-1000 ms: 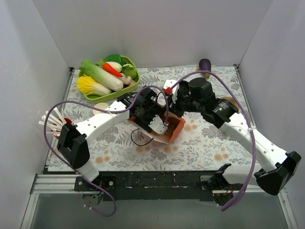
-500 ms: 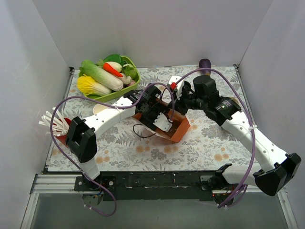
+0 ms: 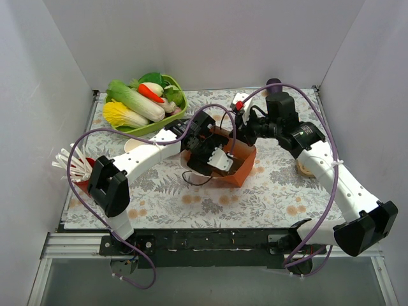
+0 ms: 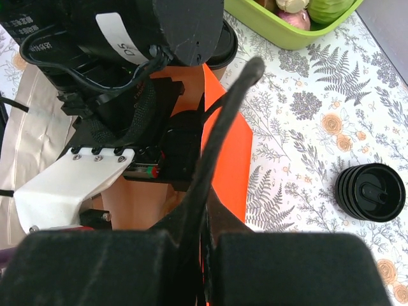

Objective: Pack the takeout coffee

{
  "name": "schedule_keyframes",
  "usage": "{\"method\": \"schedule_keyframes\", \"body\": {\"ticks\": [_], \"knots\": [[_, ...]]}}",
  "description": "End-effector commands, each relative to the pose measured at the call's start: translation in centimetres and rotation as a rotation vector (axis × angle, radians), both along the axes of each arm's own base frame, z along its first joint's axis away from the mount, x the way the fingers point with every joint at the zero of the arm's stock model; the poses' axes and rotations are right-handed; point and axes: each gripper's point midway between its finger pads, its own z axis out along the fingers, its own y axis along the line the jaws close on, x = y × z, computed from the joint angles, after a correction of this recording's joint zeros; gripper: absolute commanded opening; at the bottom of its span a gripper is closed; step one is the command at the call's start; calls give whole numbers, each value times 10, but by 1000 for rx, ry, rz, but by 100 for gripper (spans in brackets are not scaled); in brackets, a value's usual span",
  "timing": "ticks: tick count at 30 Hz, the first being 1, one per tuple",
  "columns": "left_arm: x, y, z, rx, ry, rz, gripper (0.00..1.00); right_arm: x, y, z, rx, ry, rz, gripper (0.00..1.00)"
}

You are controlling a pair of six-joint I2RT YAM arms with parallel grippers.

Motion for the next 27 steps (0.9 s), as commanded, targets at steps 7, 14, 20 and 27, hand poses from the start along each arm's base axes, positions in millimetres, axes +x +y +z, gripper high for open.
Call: {"method": "schedule_keyframes", "body": {"ticks": [7,14,20,27], "knots": [[5,-27,61,-222,31,44,98,6,1,18,31,-37,24,1],[-8,-40,74,-296,150,42,98,11,-3,11,17,-17,6,1],[-11,-55,92,-389,217,61,98,18,-8,5,17,16,-21,1],[2,-75,130,-558,257,163,98,32,-20,-3,-6,31,-62,1]]}}
